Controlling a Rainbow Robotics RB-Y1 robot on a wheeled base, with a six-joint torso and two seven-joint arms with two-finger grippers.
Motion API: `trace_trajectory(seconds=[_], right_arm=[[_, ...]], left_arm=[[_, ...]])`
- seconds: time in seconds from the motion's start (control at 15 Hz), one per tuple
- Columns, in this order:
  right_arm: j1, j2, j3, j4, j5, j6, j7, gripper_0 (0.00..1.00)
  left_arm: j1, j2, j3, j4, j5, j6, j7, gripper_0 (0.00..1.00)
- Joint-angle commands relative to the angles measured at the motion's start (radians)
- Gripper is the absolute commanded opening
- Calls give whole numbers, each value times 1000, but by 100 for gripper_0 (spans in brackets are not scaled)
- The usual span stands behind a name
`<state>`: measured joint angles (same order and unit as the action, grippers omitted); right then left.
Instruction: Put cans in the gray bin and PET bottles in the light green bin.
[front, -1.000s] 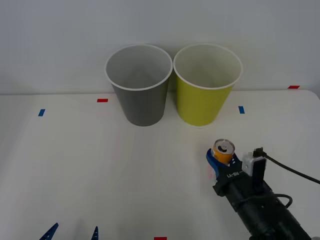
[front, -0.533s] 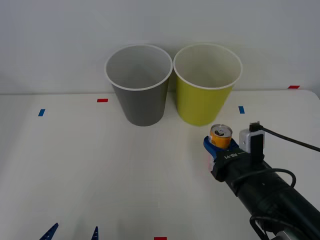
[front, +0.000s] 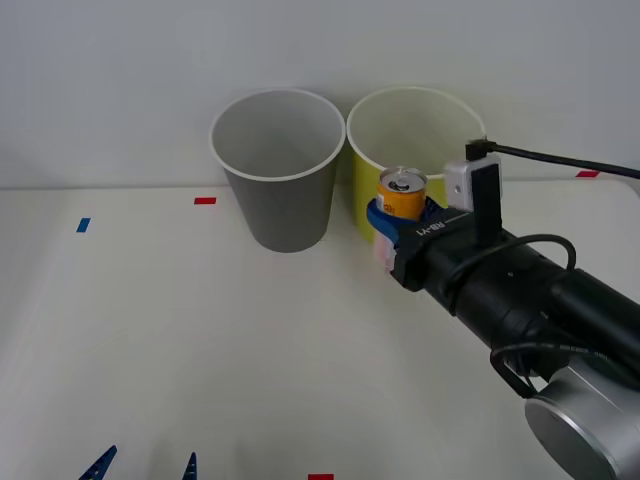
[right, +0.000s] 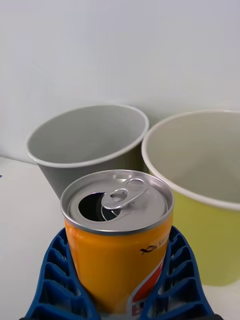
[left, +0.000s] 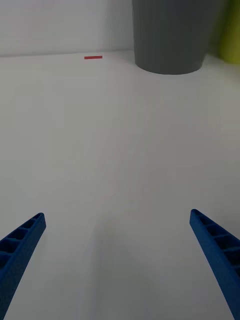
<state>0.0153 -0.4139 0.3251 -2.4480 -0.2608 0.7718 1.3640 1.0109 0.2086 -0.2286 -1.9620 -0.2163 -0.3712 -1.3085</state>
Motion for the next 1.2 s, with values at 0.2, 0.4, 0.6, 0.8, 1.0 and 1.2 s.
trace_trajectory(seconds=[0.2, 0.4, 0.6, 0.8, 1.0, 1.2], right_arm=[[-256, -23, 0, 49, -127, 155, 4, 6], [-394, -22, -1, 142, -172, 155, 7, 6], [-512, -6, 0, 242, -173, 127, -5, 5], [-578, 18, -1, 333, -179, 63, -17, 4], [-675, 69, 0, 465, -172, 15, -17, 4], [-722, 135, 0, 580, -153, -72, -25, 3]], left_arm=[[0, 0, 0, 0, 0, 0, 0, 100], [0, 0, 0, 0, 0, 0, 0, 100], [0, 0, 0, 0, 0, 0, 0, 100], [0, 0, 0, 0, 0, 0, 0, 100], [0, 0, 0, 0, 0, 0, 0, 100], [0, 0, 0, 0, 0, 0, 0, 100]])
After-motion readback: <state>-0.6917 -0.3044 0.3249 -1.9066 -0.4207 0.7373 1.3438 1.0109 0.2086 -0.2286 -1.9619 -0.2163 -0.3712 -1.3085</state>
